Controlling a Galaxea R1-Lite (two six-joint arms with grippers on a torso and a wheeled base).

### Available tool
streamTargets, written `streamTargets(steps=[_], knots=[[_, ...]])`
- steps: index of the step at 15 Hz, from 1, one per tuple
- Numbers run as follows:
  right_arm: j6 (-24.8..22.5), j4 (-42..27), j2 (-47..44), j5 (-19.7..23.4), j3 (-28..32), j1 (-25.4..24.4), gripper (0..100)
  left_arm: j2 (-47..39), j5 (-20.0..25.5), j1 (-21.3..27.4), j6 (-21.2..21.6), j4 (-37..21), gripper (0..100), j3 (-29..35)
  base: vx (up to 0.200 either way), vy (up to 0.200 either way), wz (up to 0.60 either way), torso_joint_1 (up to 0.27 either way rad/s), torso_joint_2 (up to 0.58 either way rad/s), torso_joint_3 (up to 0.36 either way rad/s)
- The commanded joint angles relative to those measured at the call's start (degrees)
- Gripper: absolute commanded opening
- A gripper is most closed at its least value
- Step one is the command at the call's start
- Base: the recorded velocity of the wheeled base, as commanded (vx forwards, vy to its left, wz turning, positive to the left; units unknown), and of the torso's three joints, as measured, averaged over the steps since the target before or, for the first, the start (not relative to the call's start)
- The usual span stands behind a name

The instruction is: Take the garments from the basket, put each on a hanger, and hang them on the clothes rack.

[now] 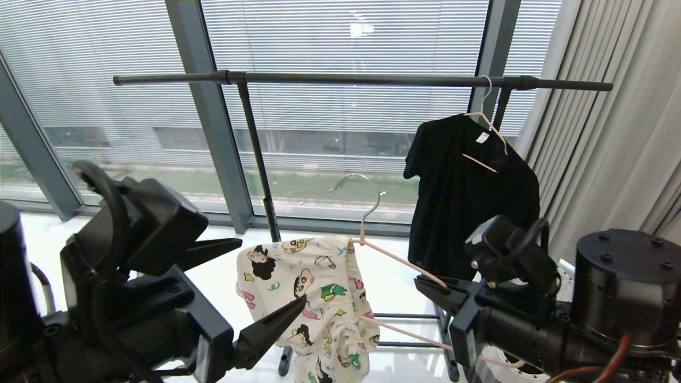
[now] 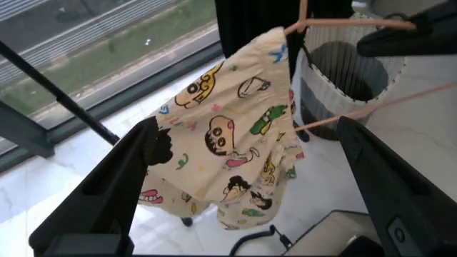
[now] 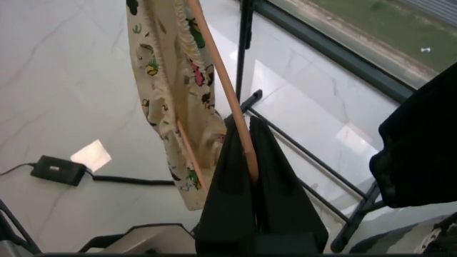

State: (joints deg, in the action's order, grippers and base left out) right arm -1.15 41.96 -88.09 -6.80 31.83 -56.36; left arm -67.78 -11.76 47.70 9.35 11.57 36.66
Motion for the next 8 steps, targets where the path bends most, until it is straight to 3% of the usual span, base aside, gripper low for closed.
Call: streamTargets(steps=[1, 2, 3, 5, 8], knots=[[-3.86, 2.16, 6.09, 2.06, -5.73, 0.02, 0, 3.53, 0.95, -1.03, 1.99, 1.35, 100, -3.17, 0.000, 0.000, 0.00, 0.000, 0.00, 0.000], [-5.09, 2.95, 7.05, 3.29, -7.22, 0.02, 0, 3.44, 1.92, -1.03, 3.31, 2.85, 100, -3.87, 0.000, 0.000, 0.00, 0.000, 0.00, 0.000], [-7.73, 3.74, 9.16, 5.40, -9.33, 0.02, 0, 3.09, 6.67, -1.03, 6.73, 6.01, 100, -6.25, 0.000, 0.000, 0.00, 0.000, 0.00, 0.000], [-11.42, 3.74, 11.01, 7.86, -11.09, 0.02, 0, 2.30, 12.64, -0.94, 10.16, 7.15, 100, -8.09, 0.000, 0.000, 0.00, 0.000, 0.00, 0.000], [-14.76, 3.74, 11.80, 9.88, -11.79, -0.07, 0, -2.09, 13.87, 0.20, 11.39, 8.56, 100, -7.65, 0.000, 0.000, 0.00, 0.000, 0.00, 0.000]])
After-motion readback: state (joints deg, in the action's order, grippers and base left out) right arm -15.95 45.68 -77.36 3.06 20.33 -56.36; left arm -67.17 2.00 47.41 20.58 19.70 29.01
